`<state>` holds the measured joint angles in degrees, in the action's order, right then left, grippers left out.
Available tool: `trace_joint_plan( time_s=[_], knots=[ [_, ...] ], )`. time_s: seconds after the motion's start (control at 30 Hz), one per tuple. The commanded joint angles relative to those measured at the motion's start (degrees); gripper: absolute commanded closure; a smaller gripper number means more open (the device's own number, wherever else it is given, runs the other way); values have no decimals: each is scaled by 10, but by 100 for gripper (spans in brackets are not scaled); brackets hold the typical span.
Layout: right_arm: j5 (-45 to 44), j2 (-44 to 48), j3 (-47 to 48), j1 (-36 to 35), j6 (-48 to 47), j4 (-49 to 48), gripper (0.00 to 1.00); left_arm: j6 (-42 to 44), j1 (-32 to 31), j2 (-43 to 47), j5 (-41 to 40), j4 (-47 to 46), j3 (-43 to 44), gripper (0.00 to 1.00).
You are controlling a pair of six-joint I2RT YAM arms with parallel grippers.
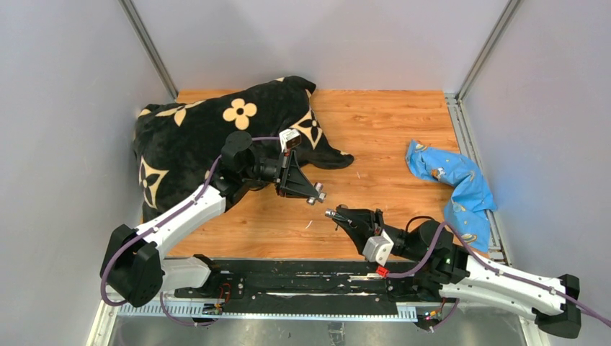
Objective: Install the water faucets
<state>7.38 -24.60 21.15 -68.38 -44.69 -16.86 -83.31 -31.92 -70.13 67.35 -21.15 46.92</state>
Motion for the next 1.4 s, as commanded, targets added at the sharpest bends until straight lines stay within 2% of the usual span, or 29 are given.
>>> trace_joint_plan(
  time_s=[0.0,0.63,1.07,1.37],
  knots=[
    [-39,-4,29,-24,-98,-70,99,-29,4,6,20,-56,-4,100],
    [-34,-39,50,-26,-131,-105,100,-27,4,14,36,-56,-14,100],
    [-37,-69,45,-26,-123,-127,99,-22,4,28,43,-55,-18,100],
    [-31,-82,53,-26,-96,-99,99,-3,5,40,36,-56,-35,100]
  ],
)
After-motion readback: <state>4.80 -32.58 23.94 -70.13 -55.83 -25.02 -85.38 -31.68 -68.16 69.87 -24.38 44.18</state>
